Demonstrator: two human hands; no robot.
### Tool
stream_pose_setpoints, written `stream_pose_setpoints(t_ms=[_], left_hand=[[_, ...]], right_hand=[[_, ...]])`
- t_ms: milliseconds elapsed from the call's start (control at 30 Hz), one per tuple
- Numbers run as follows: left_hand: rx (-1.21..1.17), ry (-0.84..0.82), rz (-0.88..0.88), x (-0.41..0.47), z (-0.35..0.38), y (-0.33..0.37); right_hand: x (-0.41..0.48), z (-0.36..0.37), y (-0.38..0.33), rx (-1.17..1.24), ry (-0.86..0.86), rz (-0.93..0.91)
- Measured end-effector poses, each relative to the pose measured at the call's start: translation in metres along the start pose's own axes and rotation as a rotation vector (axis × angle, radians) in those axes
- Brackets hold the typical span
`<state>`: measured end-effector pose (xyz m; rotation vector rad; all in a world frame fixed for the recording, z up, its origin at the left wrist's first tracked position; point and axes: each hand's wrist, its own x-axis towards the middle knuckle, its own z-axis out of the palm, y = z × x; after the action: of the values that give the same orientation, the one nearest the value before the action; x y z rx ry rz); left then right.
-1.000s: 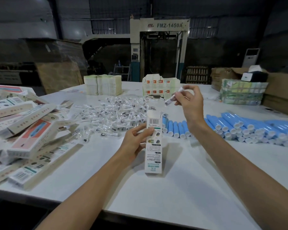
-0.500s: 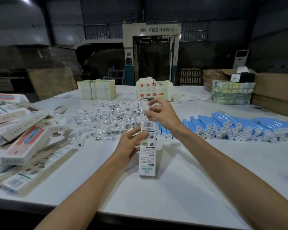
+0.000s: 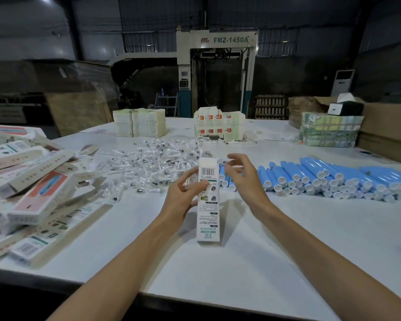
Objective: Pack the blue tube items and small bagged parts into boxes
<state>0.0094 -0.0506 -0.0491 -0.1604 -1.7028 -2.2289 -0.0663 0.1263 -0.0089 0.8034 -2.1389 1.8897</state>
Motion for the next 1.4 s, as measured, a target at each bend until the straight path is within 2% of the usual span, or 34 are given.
stream_pose_setpoints(t_ms=[167, 400, 700, 800, 900, 1033, 1400], left_hand=[[-0.015, -0.043, 0.066, -0.001, -0.002, 0.001], [0.032, -0.044, 0.08, 0.0, -0.002, 0.003], [0.143, -0.03, 0.069, -0.001, -0.003, -0.002], [0.149, -0.043, 0.052, -0.001, -0.001, -0.002], [0.157, -0.084, 0.03, -0.003, 0.003, -0.001], [0.176, -0.135, 0.011, -0.006, 0.006, -0.002], [0.231, -0.156, 0.041, -0.012, 0.008, 0.005]], right_hand=[[-0.018, 0.014, 0.014, 0.137, -0.129, -0.024], [-0.017, 0.018, 0.015, 0.138, -0.169, -0.107], [-0.011, 0.002, 0.014, 0.068, -0.345, -0.065], [-0.01, -0.003, 0.015, 0.152, -0.274, -0.064], [-0.006, -0.007, 0.017, 0.264, -0.153, 0.025], [-0.001, -0.008, 0.022, 0.237, -0.207, 0.11], [0.002, -0.018, 0.015, 0.019, -0.248, -0.148]])
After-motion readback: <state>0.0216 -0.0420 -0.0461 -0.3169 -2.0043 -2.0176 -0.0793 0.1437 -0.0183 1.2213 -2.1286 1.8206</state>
